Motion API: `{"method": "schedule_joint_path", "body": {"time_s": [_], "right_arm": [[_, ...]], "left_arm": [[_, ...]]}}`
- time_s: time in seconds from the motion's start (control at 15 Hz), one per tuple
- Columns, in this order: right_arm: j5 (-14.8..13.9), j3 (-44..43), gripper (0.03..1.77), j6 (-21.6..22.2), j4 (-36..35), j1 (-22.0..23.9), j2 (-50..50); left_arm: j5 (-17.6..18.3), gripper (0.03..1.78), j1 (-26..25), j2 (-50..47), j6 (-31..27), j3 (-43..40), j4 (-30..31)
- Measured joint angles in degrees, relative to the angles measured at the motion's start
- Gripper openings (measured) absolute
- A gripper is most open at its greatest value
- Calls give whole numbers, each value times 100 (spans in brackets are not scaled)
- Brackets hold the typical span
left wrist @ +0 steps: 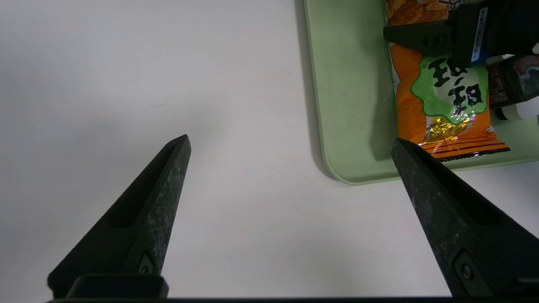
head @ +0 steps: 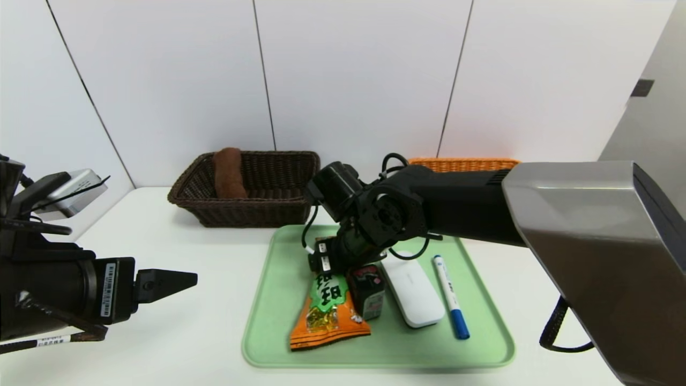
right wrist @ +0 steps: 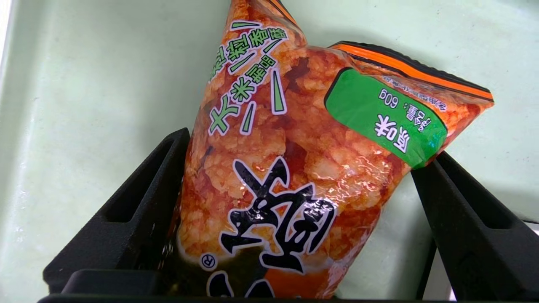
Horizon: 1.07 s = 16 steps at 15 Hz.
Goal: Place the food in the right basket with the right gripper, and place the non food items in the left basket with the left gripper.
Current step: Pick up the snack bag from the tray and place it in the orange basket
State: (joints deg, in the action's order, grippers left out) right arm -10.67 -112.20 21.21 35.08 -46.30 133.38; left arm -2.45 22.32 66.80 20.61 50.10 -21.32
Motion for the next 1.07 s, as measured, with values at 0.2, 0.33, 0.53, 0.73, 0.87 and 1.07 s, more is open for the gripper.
{"method": "schedule_joint_path", "body": {"time_s": [0.2,0.33,0.53,0.73,0.87,1.07], "right_arm": [[-10,0,171,-5,-9,0,44],[-10,2,171,0,-17,0,52],[-7,5,132,1,-11,5,52],[-10,7,95,4,-11,0,41],[11,10,79,6,-28,0,24],[20,10,64,-13,-135,-2,-17]], "left_arm": [[2,169,0,0,0,0,0],[4,169,0,0,0,0,-1],[2,169,0,0,0,0,0],[2,169,0,0,0,0,0],[4,169,0,0,-2,0,-1],[2,169,0,-5,-2,2,-1]]}}
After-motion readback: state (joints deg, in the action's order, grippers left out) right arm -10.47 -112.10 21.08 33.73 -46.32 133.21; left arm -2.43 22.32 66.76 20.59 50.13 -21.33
